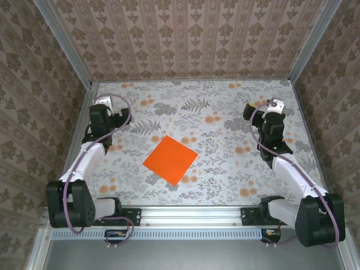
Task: Fold a paper plane with a square sheet of paper (pick it up from the middle)
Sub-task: Move the square sheet of paper to the center of the table.
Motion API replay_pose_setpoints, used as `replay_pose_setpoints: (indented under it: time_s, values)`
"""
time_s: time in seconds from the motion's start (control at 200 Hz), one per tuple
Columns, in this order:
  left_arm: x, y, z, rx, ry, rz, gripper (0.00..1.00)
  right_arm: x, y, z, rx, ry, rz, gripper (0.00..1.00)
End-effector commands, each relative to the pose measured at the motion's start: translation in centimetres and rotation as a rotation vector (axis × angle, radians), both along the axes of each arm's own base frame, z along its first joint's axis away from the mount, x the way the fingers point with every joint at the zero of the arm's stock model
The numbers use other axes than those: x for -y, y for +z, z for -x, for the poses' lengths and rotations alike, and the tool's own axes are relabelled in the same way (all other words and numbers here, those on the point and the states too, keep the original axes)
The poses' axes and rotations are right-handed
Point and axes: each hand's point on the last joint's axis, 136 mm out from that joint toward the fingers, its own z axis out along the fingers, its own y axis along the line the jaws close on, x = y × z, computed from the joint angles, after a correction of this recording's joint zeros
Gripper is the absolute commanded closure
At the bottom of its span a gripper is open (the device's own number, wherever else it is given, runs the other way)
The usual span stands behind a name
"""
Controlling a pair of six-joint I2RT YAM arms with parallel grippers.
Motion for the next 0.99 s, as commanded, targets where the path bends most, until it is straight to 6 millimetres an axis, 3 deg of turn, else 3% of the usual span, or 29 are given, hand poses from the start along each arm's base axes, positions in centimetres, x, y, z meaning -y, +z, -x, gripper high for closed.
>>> replay_pose_setpoints:
  time_s: [0.0, 0.085, 0.245, 0.405, 0.5, 0.63, 0.8, 0.99]
  values:
    - [0.2, 0.2, 2.3, -0.138, 0.064, 0.094, 0.00, -2.7, -3.5, 1.4, -0.262, 0.053, -0.093, 0.00]
    - [0.7, 0.6, 3.2, -0.203, 0.038, 0.091, 0.00, -6.5, -3.7, 0.9, -0.350, 0.167, -0.112, 0.00]
    - [0.8, 0.8, 4.3, -0.230, 0.029, 0.092, 0.00, -16.4, -5.2, 1.1, -0.533, 0.431, -0.039, 0.00]
    - [0.0, 0.5, 5.6, -0.248, 0.058, 0.063, 0.00, -26.3, -9.4, 3.2, -0.662, 0.686, 0.179, 0.00]
    - [-1.0, 0.4, 6.1, -0.255, 0.102, 0.045, 0.00, -30.3, -11.7, 4.5, -0.721, 0.795, 0.312, 0.00]
    - [-2.0, 1.0, 6.5, -0.227, 0.148, 0.040, 0.00, -33.5, -14.5, 5.5, -0.793, 0.899, 0.434, 0.00]
    - [-2.7, 1.2, 6.7, -0.210, 0.172, 0.041, 0.00, -34.8, -17.2, 6.5, -0.887, 0.976, 0.537, 0.00]
    - [-2.8, 0.8, 6.6, -0.217, 0.173, 0.039, 0.00, -34.8, -19.2, 5.1, -0.929, 0.930, 0.641, 0.00]
